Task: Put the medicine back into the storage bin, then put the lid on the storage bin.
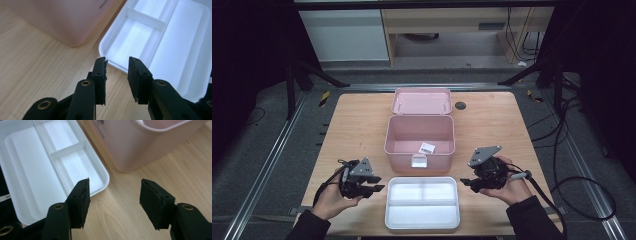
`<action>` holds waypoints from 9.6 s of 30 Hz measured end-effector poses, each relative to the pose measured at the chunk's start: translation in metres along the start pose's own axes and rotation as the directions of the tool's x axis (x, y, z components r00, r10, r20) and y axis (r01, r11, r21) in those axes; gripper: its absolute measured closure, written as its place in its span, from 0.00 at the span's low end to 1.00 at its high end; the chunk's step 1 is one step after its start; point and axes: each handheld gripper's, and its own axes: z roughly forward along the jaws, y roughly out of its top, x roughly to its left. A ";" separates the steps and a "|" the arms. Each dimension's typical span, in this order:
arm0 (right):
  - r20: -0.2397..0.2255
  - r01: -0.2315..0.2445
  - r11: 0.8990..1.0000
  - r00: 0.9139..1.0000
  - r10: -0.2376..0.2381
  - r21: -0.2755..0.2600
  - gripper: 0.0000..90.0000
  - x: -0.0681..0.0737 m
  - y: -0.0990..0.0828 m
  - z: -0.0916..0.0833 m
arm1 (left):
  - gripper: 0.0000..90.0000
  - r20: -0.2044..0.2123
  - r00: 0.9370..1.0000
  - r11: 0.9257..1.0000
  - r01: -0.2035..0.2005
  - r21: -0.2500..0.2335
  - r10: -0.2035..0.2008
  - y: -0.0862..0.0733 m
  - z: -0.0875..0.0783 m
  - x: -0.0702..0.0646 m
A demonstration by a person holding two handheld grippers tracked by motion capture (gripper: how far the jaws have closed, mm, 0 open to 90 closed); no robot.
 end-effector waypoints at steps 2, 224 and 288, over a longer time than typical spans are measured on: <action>-0.013 0.013 1.000 1.000 -0.013 0.009 0.48 0.003 0.000 0.004 | 0.76 0.014 1.000 1.000 -0.025 0.014 0.024 0.002 0.002 -0.002; 0.159 -0.357 0.852 0.883 0.442 -0.384 0.30 -0.173 0.101 0.070 | 0.45 -0.238 0.881 0.871 0.300 -0.389 -0.410 0.123 0.025 0.186; -0.035 -0.466 0.766 0.862 0.505 -0.442 0.48 -0.183 0.090 0.096 | 0.49 -0.148 0.901 0.843 0.309 -0.440 -0.408 0.121 0.041 0.195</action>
